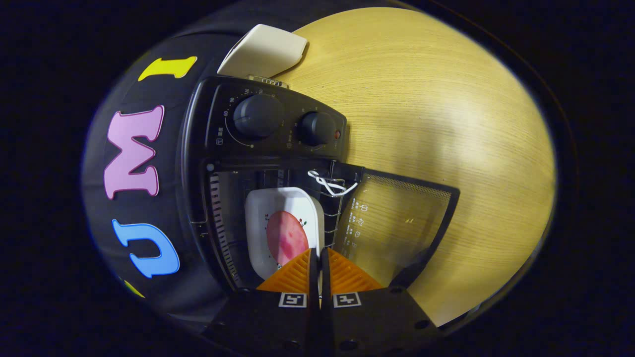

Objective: Open the toaster oven, put the food inside, and close the toaster oven door.

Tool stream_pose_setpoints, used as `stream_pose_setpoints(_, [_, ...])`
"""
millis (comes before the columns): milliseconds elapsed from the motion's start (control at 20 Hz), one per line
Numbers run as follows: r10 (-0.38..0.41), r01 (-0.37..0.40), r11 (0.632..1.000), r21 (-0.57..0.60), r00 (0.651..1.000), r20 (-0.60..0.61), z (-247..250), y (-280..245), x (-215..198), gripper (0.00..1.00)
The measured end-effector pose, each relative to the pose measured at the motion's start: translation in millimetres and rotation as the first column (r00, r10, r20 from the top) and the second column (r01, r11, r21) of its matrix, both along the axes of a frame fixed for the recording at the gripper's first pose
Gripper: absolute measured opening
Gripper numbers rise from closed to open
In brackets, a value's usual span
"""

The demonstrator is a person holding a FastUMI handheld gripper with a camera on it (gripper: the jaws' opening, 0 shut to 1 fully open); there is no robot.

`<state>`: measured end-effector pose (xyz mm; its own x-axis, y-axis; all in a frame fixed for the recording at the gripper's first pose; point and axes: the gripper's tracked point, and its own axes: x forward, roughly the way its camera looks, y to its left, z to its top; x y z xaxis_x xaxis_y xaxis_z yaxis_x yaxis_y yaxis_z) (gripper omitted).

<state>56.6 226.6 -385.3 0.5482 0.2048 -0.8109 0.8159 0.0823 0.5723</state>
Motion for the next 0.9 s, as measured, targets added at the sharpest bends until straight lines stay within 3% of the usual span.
stream_pose_setpoints(300, [-0.133,0.134,0.991,0.029,0.991,-0.023,-6,15,23,0.06])
stream_pose_setpoints(550, [-0.137,0.135,0.983,0.120,0.990,0.010,3,37,30,0.10])
stream_pose_setpoints(650, [-0.133,0.126,0.980,0.156,0.991,0.035,7,44,30,0.21])
stream_pose_setpoints(700, [-0.121,0.112,0.977,0.180,0.992,0.043,11,51,30,0.37])
stream_pose_setpoints(750, [-0.103,0.091,0.976,0.200,0.993,0.051,15,56,28,0.47])
stream_pose_setpoints(800, [-0.079,0.069,0.977,0.204,0.996,0.041,20,55,20,0.68])
stream_pose_setpoints(900, [-0.052,0.043,0.979,0.200,0.998,0.042,22,55,15,0.93])
